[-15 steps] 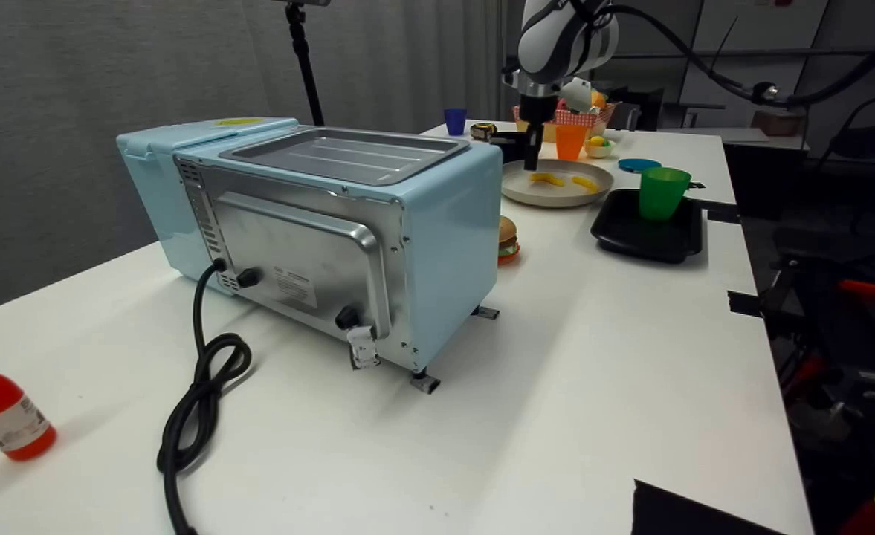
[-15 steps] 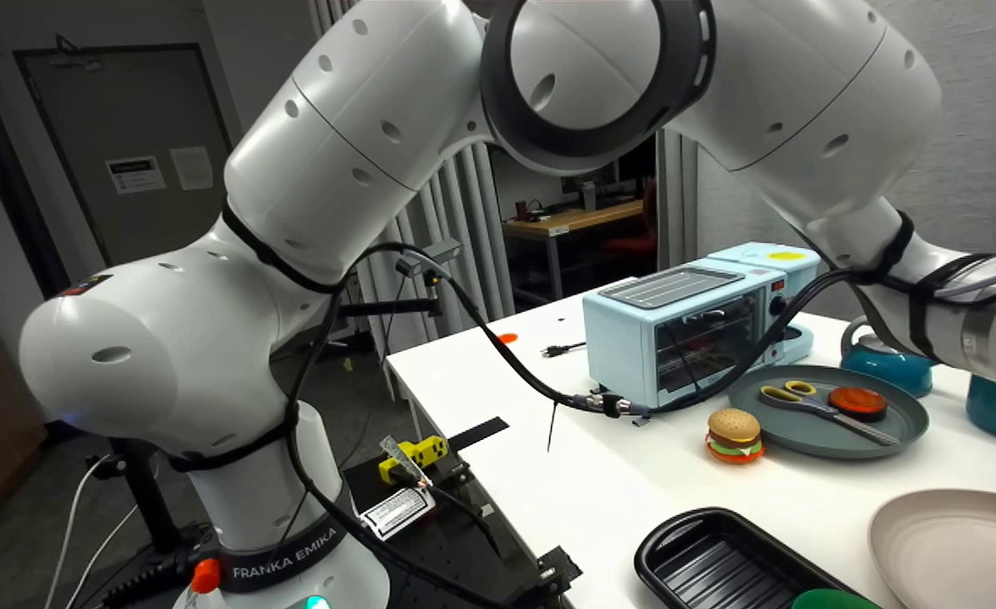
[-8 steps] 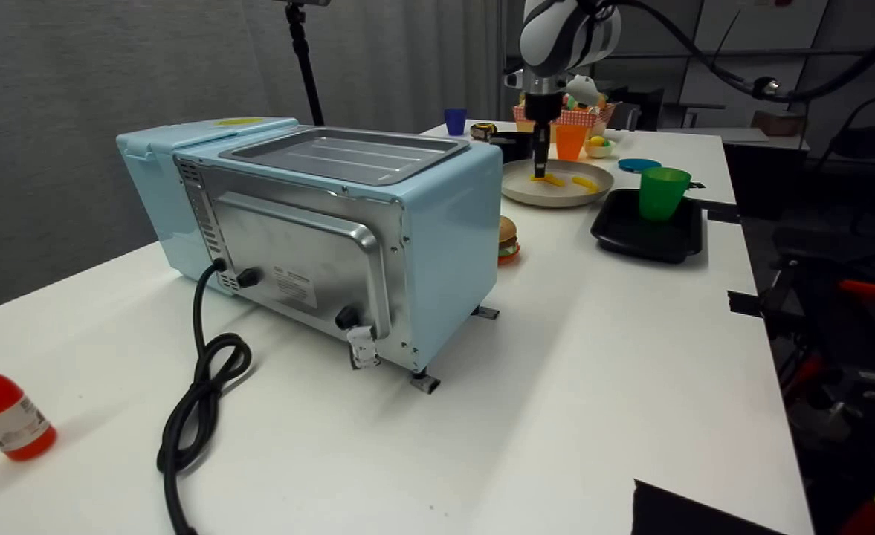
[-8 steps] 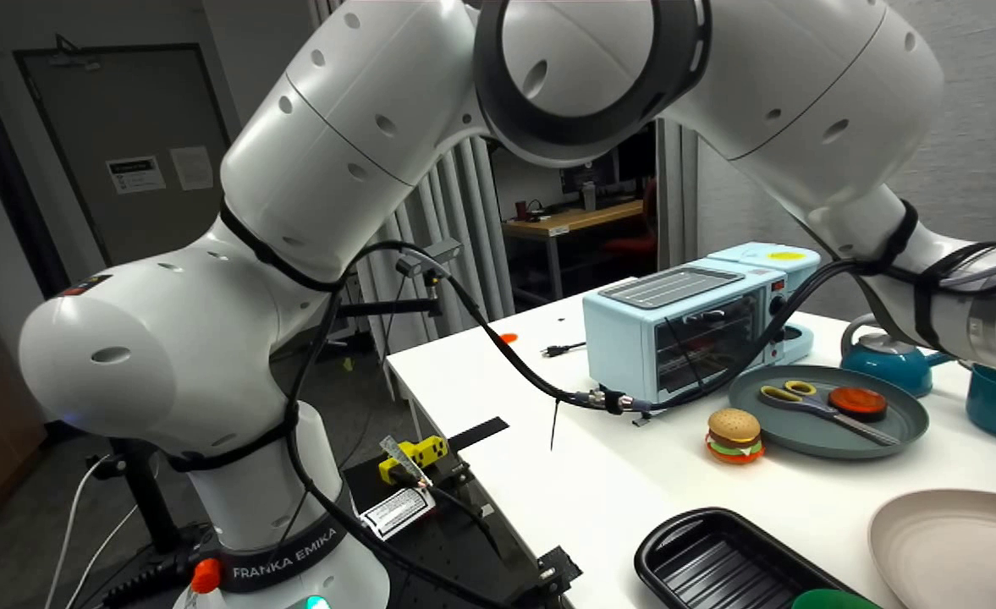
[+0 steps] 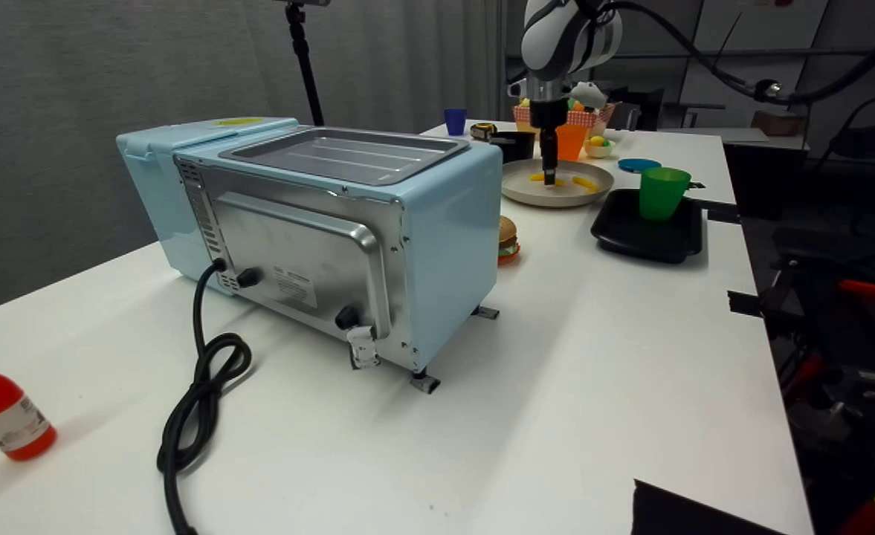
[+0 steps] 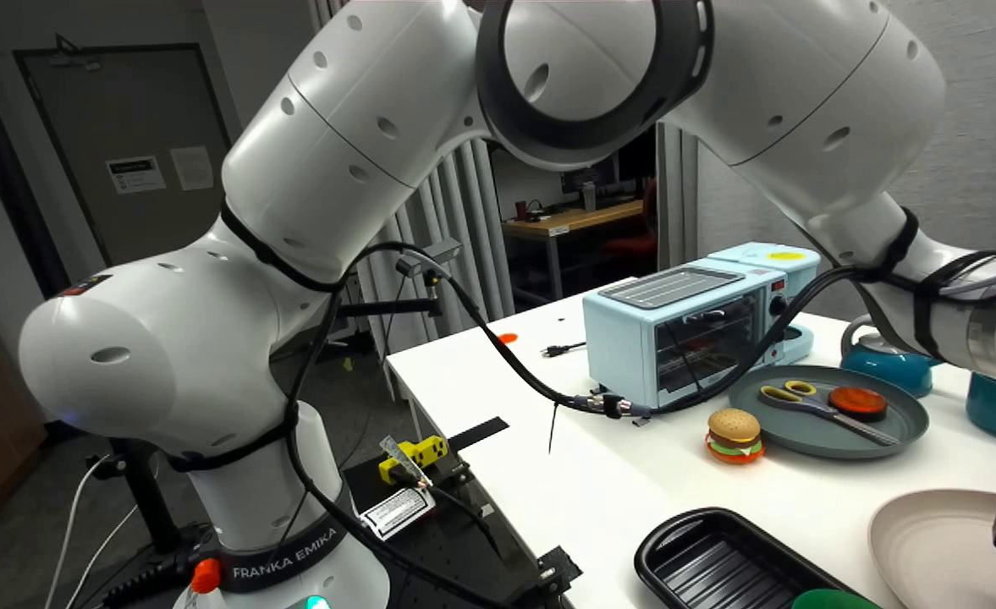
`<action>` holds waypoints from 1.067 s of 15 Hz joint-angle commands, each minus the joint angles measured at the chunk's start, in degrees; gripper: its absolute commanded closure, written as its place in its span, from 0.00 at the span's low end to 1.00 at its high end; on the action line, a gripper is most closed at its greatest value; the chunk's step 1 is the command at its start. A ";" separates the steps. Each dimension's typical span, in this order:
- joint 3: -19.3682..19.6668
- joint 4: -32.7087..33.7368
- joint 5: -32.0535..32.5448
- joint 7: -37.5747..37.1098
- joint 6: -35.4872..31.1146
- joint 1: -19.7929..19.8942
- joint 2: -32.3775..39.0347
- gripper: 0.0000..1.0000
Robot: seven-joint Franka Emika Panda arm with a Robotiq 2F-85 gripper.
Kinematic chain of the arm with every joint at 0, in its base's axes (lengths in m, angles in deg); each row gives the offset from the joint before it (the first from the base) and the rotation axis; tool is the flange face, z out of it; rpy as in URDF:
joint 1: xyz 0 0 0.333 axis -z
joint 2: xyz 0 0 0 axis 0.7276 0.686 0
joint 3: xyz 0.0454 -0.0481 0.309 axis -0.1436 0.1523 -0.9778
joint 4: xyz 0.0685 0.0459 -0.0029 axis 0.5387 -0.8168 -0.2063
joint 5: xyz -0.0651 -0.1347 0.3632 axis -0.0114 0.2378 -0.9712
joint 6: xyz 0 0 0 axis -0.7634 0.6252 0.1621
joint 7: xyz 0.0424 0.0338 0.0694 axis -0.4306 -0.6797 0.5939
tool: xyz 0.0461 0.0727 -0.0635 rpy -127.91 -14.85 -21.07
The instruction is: Remove the potato chips from the grey plate and put them in the dark green cup
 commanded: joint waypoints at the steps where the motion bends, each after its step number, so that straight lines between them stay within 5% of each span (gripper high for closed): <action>1: 0.02 -0.38 -0.72 2.19 2.68 0.39 0.24 0.26; 3: 0.05 -0.06 -0.94 2.12 3.51 0.50 0.61 0.35; 11: 0.19 0.95 -1.25 2.17 5.19 0.73 0.37 0.94; 16: -0.10 0.33 -1.30 3.04 4.48 0.79 -0.40 0.92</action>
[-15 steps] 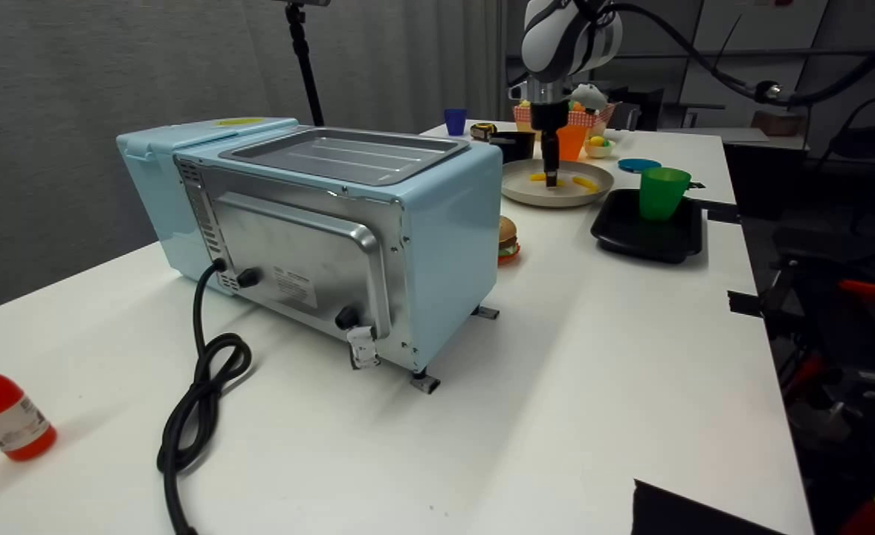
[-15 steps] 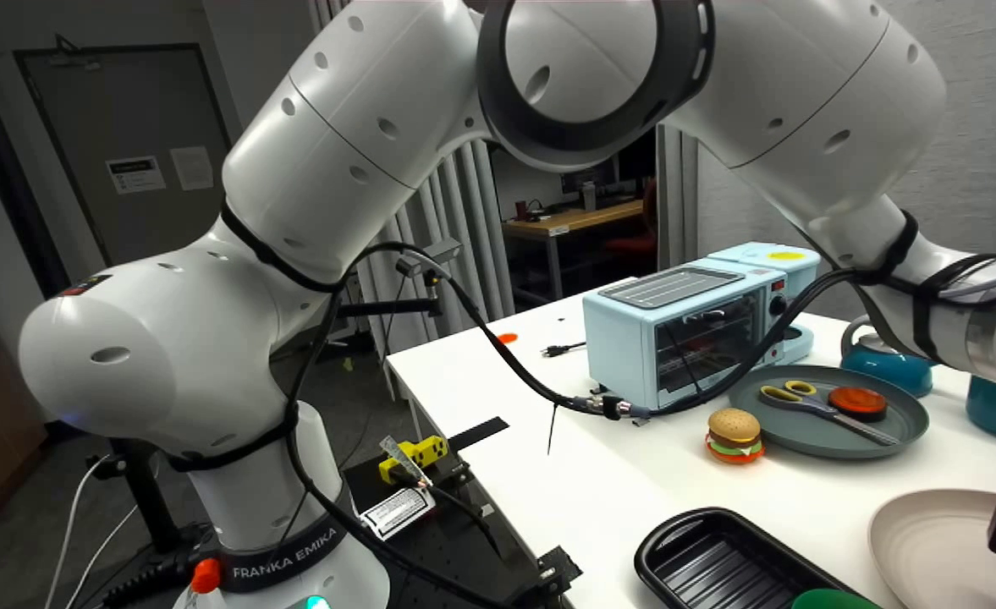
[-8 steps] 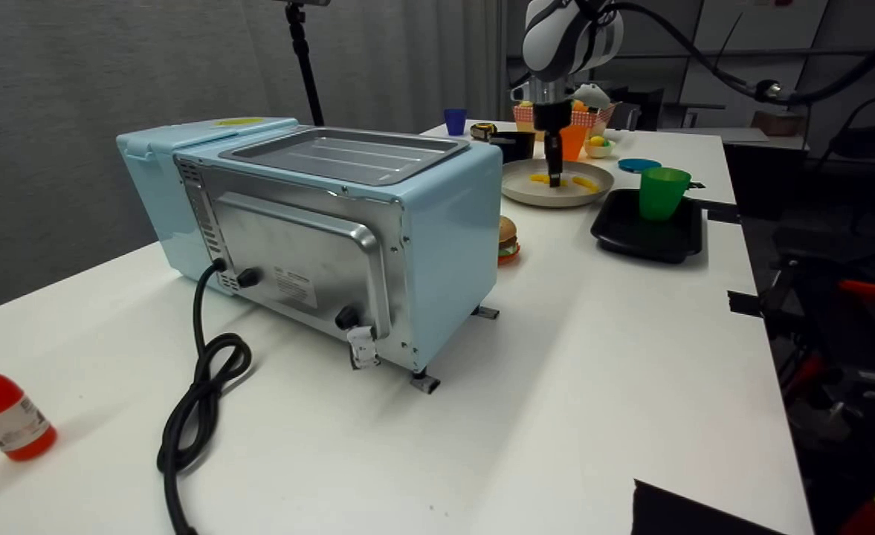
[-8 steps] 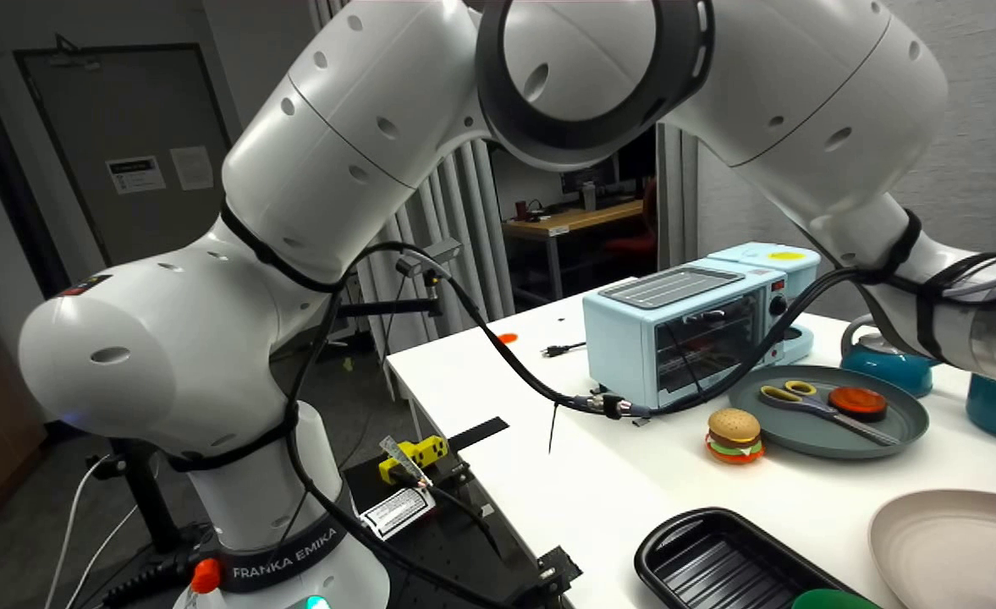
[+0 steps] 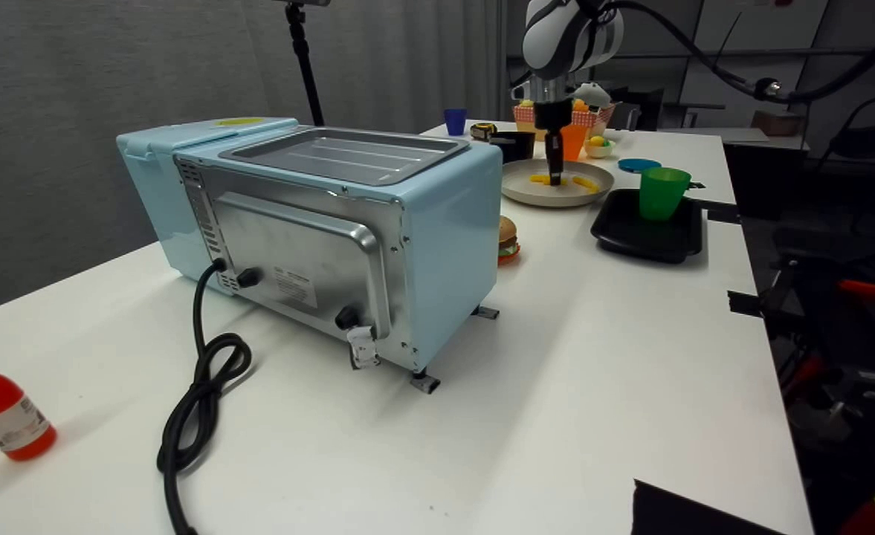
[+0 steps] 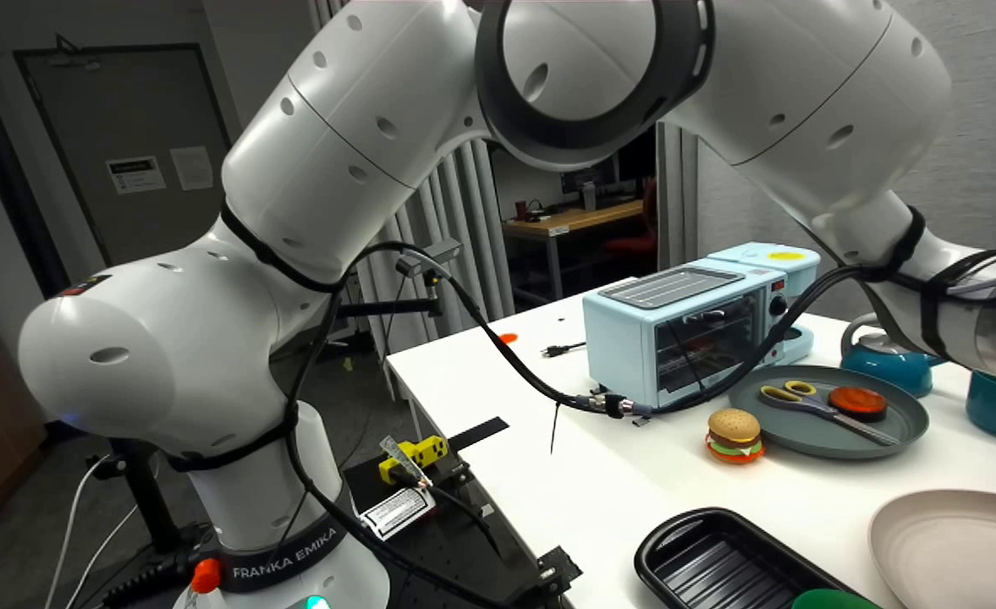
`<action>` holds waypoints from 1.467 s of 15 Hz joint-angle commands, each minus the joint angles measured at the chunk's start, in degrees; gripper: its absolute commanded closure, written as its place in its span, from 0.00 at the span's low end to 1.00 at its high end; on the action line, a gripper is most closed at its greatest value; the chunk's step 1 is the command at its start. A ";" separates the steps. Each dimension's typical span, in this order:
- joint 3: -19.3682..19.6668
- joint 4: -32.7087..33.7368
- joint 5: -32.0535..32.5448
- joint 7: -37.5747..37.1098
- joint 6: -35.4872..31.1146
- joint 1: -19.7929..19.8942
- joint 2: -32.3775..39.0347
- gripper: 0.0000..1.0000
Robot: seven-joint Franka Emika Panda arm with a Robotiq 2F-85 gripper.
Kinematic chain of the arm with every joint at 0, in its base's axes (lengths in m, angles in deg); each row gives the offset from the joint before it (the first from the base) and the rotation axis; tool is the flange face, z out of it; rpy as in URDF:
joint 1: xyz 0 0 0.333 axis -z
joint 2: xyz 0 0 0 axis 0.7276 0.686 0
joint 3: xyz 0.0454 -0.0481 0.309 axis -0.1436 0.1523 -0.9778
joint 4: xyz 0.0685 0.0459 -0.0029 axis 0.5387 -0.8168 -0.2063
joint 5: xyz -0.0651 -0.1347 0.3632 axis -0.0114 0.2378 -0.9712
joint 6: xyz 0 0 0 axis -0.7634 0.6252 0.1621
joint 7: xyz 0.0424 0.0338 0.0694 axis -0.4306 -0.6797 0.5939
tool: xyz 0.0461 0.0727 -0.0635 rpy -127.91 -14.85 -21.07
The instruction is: Remove the potato chips from the grey plate and put them in the dark green cup
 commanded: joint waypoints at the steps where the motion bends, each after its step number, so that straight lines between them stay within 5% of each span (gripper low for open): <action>1: -0.61 -0.63 -1.22 2.81 1.00 0.61 -1.05 0.92; 10: -3.47 -6.51 -5.31 12.02 1.69 1.24 -9.06 0.92; 22: -0.54 -23.47 -6.99 28.65 11.74 -0.22 -23.99 0.92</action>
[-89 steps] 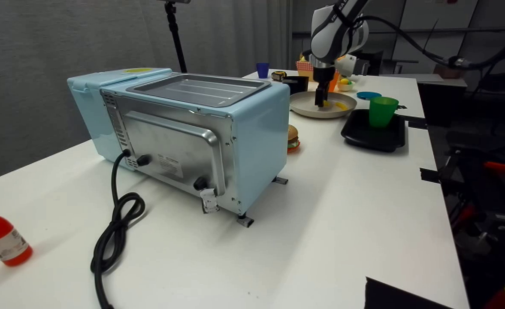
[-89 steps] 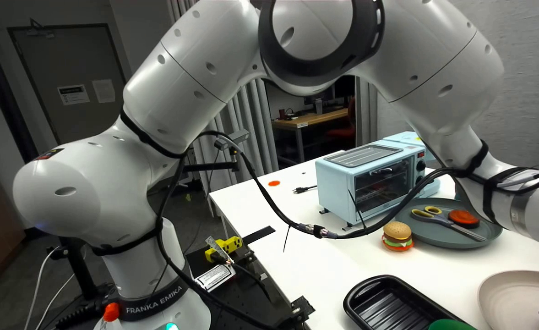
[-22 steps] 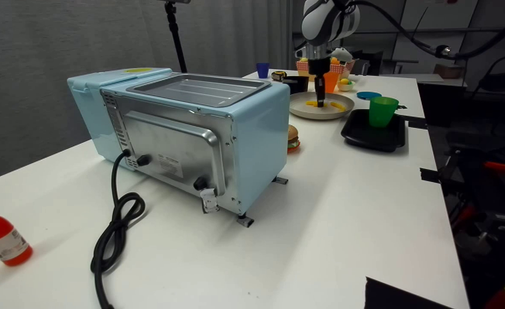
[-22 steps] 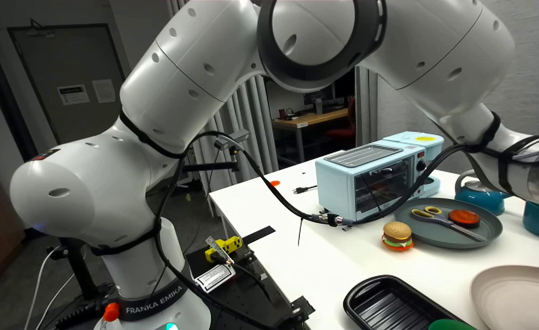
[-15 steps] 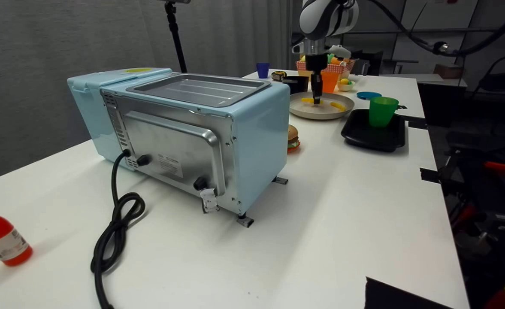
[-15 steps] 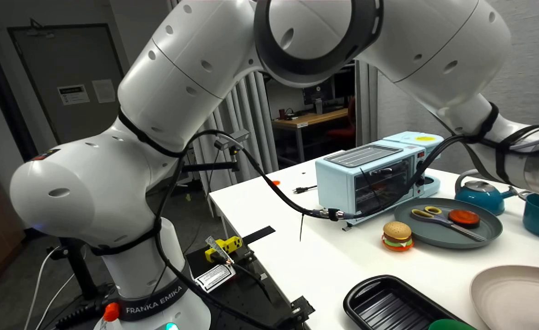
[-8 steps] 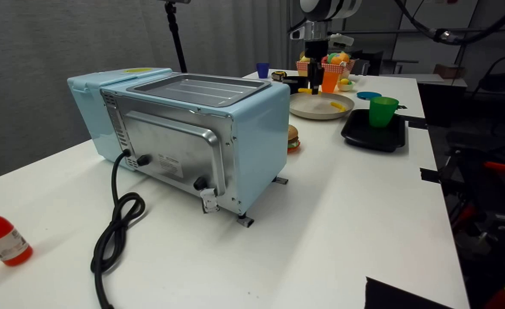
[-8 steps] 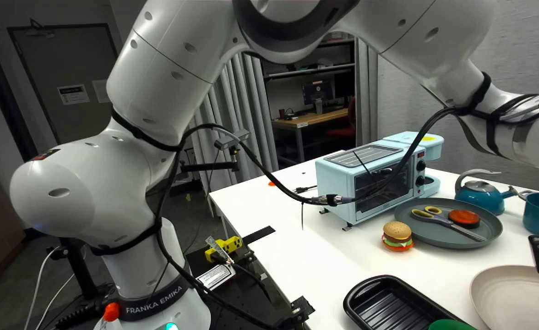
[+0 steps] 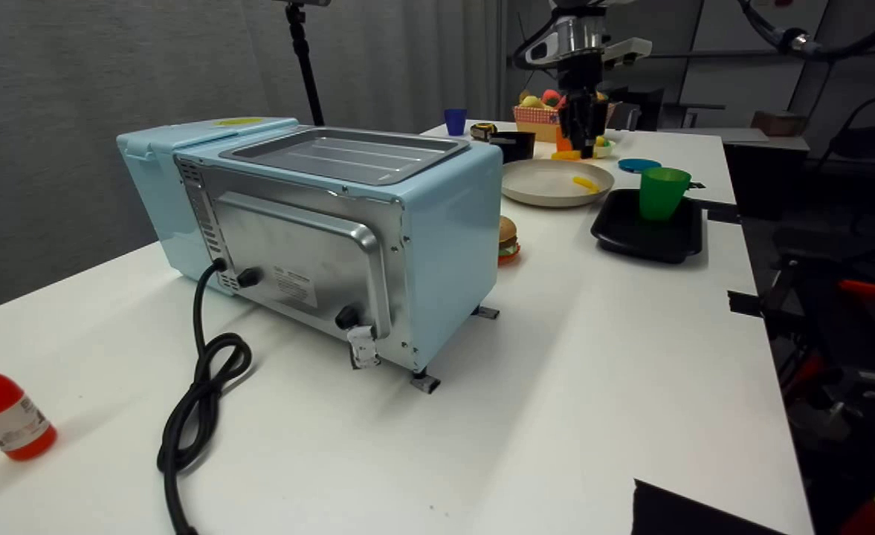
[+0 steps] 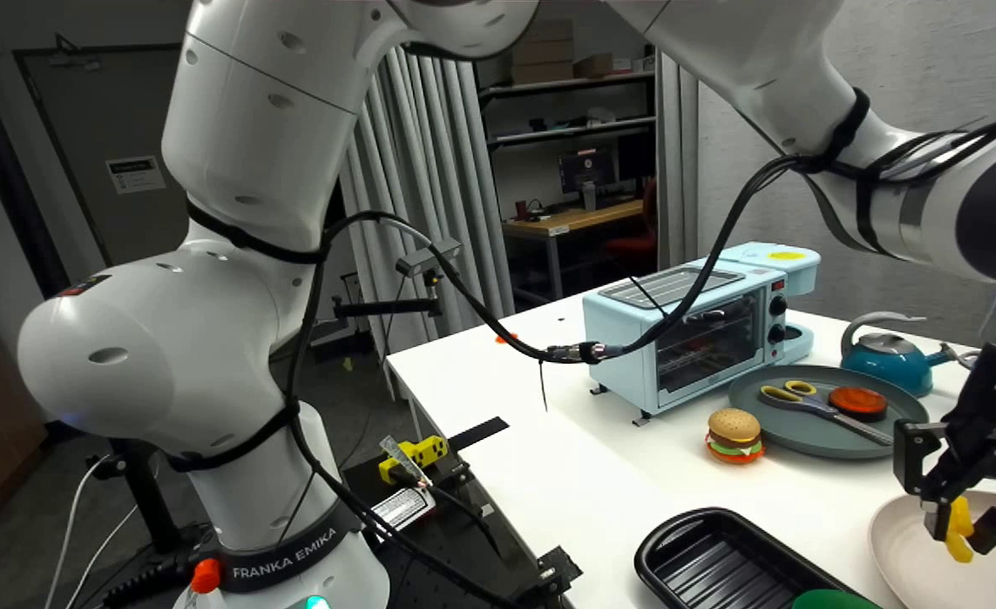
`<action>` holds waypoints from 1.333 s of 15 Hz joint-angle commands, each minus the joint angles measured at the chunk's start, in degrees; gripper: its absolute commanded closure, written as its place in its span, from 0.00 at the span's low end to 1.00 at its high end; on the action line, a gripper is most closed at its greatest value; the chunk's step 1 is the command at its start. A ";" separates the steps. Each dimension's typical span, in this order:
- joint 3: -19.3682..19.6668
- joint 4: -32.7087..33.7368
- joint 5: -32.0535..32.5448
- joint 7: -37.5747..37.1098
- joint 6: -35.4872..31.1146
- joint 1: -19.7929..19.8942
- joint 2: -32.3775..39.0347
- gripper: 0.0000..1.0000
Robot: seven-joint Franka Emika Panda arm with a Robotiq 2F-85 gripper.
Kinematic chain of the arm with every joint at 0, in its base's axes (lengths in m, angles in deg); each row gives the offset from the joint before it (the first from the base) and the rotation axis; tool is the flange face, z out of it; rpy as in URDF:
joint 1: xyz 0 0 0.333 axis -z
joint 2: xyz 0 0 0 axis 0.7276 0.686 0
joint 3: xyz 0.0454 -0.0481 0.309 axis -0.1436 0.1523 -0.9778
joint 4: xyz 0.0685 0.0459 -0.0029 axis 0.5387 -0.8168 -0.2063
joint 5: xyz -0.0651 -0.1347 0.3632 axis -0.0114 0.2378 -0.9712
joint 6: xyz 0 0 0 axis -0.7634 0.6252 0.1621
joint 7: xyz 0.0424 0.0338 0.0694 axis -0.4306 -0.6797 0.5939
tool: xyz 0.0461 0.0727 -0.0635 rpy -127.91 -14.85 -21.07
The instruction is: Remove the potato chips from the grey plate and put them in the dark green cup
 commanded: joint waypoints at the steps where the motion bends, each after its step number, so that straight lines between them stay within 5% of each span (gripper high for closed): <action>1: 1.70 -5.81 -1.01 4.96 3.28 -0.48 -6.36 0.92; 20: 8.17 -17.25 4.54 11.86 7.10 -3.09 -11.64 0.92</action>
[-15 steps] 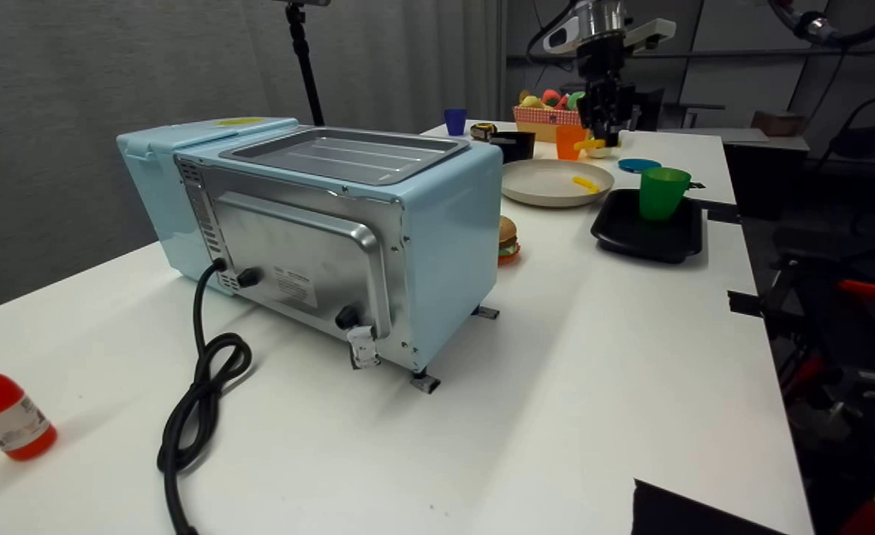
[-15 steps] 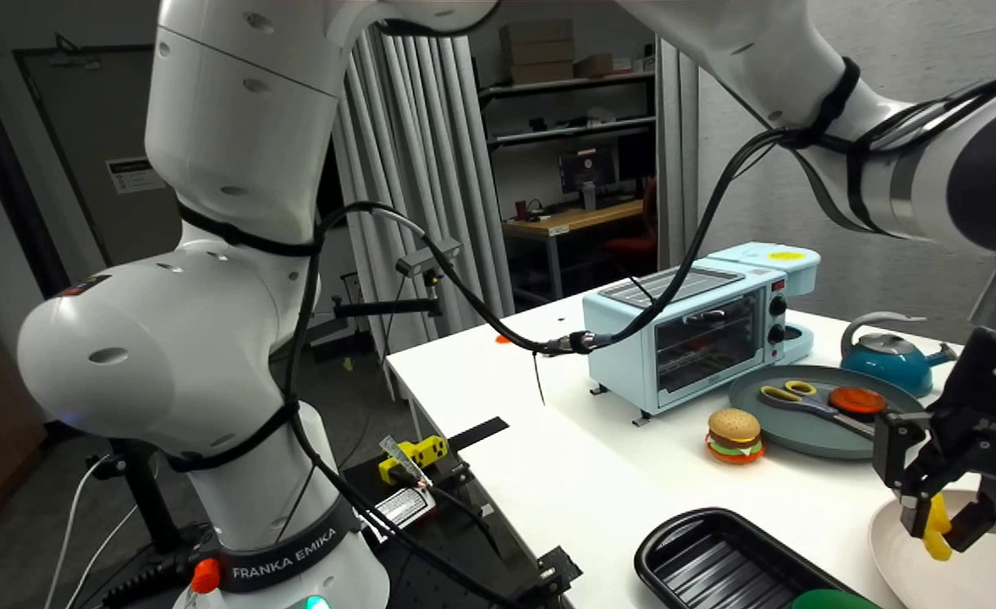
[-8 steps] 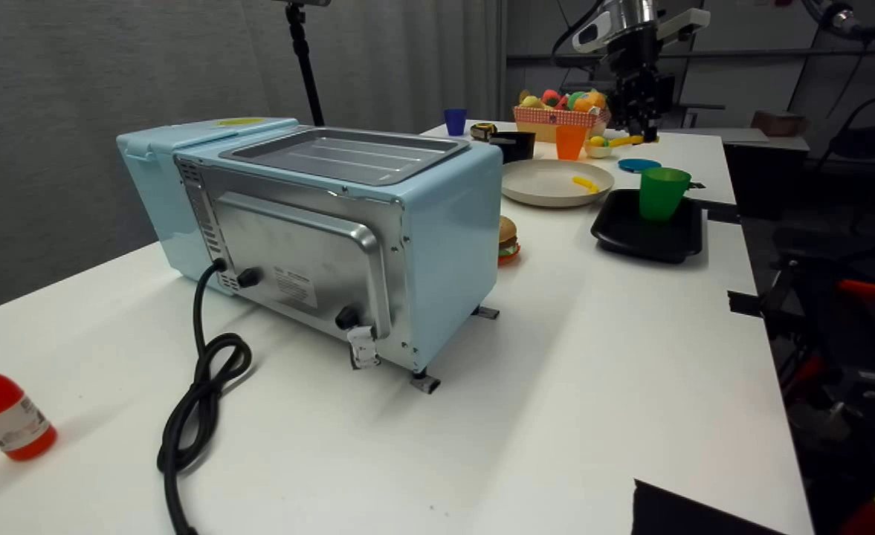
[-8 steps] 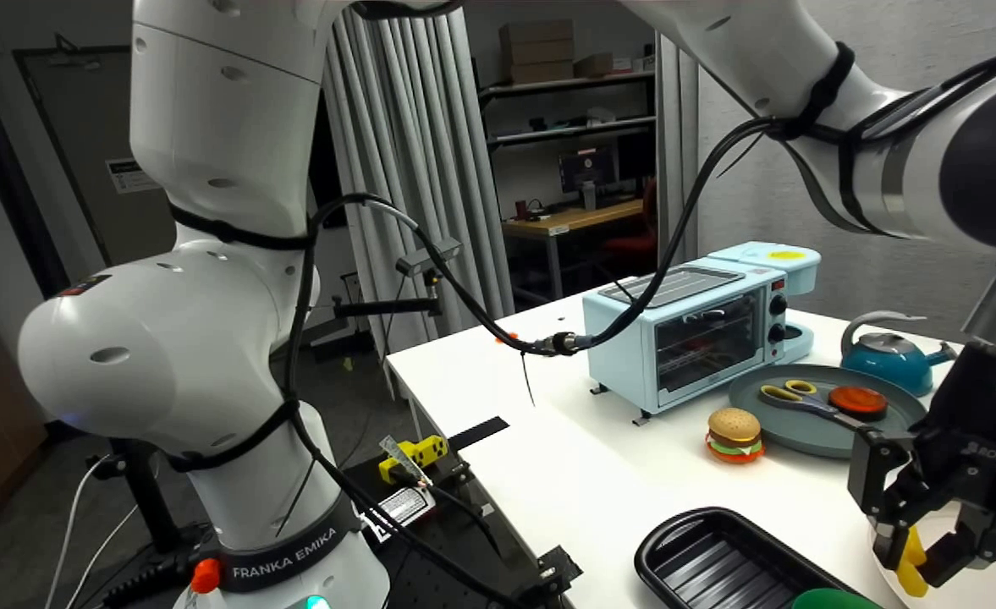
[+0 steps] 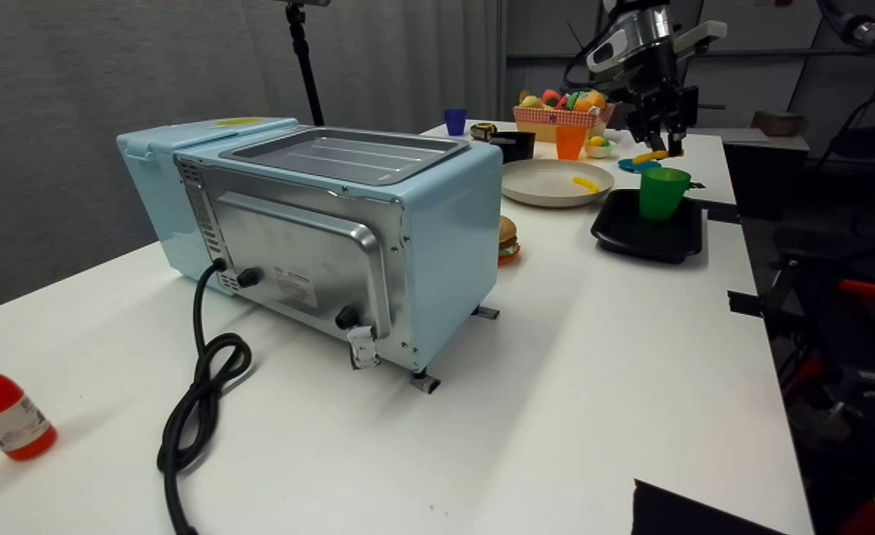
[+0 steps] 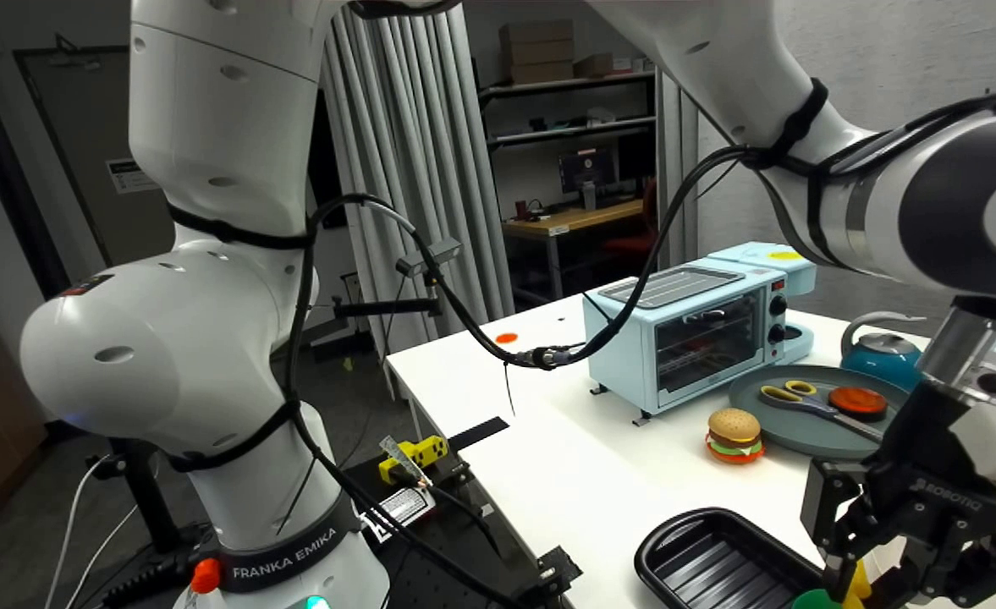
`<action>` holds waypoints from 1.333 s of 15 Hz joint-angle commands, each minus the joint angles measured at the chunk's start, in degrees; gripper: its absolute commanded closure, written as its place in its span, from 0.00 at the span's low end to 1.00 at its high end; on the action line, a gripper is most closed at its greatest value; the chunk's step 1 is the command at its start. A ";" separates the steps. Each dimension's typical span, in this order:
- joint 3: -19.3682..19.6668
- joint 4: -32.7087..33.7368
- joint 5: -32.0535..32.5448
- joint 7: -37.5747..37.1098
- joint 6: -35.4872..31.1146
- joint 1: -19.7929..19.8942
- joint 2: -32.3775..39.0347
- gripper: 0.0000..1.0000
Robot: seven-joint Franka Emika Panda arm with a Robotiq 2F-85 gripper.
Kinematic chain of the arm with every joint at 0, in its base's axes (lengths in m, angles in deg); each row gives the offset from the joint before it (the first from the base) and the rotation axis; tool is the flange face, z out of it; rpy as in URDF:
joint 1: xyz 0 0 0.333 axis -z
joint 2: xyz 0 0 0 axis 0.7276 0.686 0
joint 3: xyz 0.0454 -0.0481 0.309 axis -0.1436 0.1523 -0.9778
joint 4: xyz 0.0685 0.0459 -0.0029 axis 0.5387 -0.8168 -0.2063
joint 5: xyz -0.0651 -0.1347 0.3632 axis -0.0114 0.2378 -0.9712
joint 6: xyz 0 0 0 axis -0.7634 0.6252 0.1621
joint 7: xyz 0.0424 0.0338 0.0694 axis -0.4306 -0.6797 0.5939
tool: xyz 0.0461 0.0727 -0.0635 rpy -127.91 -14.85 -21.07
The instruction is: Remove the potato chips from the grey plate and put them in the dark green cup
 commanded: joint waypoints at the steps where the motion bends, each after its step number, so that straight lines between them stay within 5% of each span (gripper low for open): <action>1: 1.47 -1.98 1.42 1.06 0.29 -1.75 -1.53 0.92; 8: 1.98 -1.33 2.00 1.32 0.11 -2.08 -1.11 0.92; 10: 2.14 -1.31 2.35 1.35 0.19 -2.06 -1.15 0.44; 11: 2.21 -1.27 2.54 1.38 0.25 -2.05 -1.16 0.43; 17: 2.41 -1.13 3.08 1.55 0.40 -1.98 -1.15 0.01; 20: 2.02 -0.72 1.89 1.60 -0.64 -1.84 -1.37 0.00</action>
